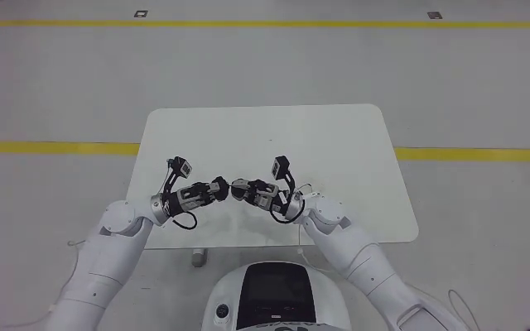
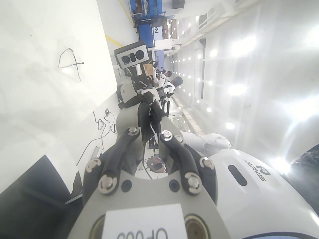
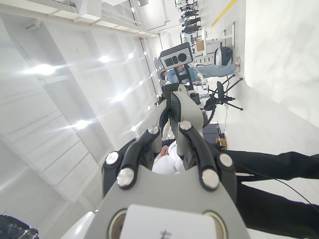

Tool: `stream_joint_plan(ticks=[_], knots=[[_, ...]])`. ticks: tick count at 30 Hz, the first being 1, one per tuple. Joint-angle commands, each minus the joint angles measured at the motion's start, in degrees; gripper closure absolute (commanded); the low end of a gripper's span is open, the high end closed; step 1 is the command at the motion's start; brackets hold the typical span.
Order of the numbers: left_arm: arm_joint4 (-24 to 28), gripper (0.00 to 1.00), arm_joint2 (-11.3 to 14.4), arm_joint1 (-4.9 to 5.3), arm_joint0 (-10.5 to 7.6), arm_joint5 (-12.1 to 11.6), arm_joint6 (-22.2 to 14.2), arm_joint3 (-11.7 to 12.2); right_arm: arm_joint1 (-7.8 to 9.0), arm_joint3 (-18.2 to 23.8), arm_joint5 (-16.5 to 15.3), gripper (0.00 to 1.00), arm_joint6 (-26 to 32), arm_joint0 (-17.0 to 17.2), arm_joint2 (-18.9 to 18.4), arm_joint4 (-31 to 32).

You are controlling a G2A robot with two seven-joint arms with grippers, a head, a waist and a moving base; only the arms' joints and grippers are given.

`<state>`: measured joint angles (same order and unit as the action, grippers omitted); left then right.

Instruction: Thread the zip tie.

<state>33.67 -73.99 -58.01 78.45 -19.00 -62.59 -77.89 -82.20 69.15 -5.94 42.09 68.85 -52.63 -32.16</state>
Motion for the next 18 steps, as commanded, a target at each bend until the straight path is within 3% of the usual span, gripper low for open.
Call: stream_joint_plan(ticks=[1, 2, 3, 4, 12, 18], knots=[[0.3, 1.0, 0.0, 0.04, -0.04, -0.3, -0.3, 0.1, -0.01, -0.1, 0.2, 1.0, 0.3, -0.1, 0.0, -0.3], [0.3, 1.0, 0.0, 0.07, -0.05, -0.4, -0.5, 0.2, -0.02, -0.1, 0.2, 0.67, 0.4, -0.1, 0.0, -0.4], [0.4, 1.0, 0.0, 0.11, -0.05, -0.5, -0.6, 0.2, -0.02, -0.2, 0.2, 0.1, 0.5, -0.1, 0.0, -0.5], [0.5, 1.0, 0.0, 0.14, -0.05, -0.5, -0.7, 0.2, 0.0, -0.1, 0.1, 0.0, 0.5, -0.1, -0.1, -0.5], [-0.1, 1.0, -0.5, 0.4, 0.19, -0.5, -1.0, 0.0, 1.47, 3.1, -1.6, 0.0, 0.3, 2.3, -5.0, 0.5], [-0.1, 1.0, -1.2, 0.44, 0.11, -0.5, -1.8, -0.1, 2.55, 5.8, 0.4, 0.0, 1.4, 5.0, -8.0, 0.3]])
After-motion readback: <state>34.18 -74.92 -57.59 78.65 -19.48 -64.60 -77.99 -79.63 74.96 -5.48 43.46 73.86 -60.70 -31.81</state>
